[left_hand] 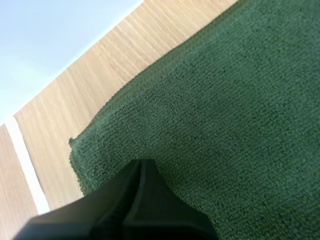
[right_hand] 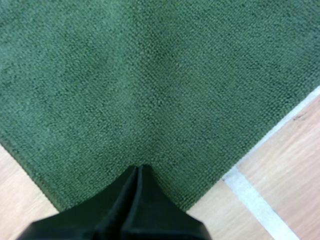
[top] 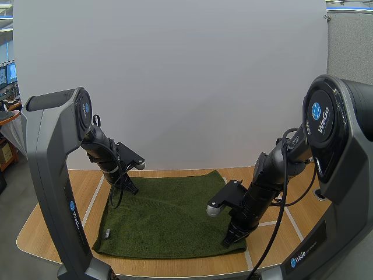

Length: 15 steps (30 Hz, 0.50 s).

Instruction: Fold the towel

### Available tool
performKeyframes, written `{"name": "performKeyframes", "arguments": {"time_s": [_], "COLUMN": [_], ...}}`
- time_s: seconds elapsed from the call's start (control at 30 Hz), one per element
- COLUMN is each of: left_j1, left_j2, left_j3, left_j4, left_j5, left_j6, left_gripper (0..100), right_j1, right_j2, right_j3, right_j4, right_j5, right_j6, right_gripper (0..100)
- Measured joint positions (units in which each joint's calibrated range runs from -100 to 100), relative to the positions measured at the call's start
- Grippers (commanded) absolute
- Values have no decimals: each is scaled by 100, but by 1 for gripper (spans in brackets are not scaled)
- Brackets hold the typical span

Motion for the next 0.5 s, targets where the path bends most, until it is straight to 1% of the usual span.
{"name": "performKeyframes", "arguments": {"time_s": [0.2, 0.3, 0.5], "left_j1": [0, 0, 0], "left_j2": [-76, -318, -945], "left_j3": [0, 0, 0], "left_j4": [-4, -4, -4], "left_j5": [0, -16, 28], "left_j6": [-78, -164, -206], "left_gripper": [0, 0, 0], "right_j1": [0, 0, 0], "right_j2": [-179, -371, -873], "right_j3": [0, -89, -338], "right_j4": [108, 134, 283], "right_j5": [112, 361, 468], "right_j6": [0, 0, 21], "right_gripper": [0, 0, 0]}}
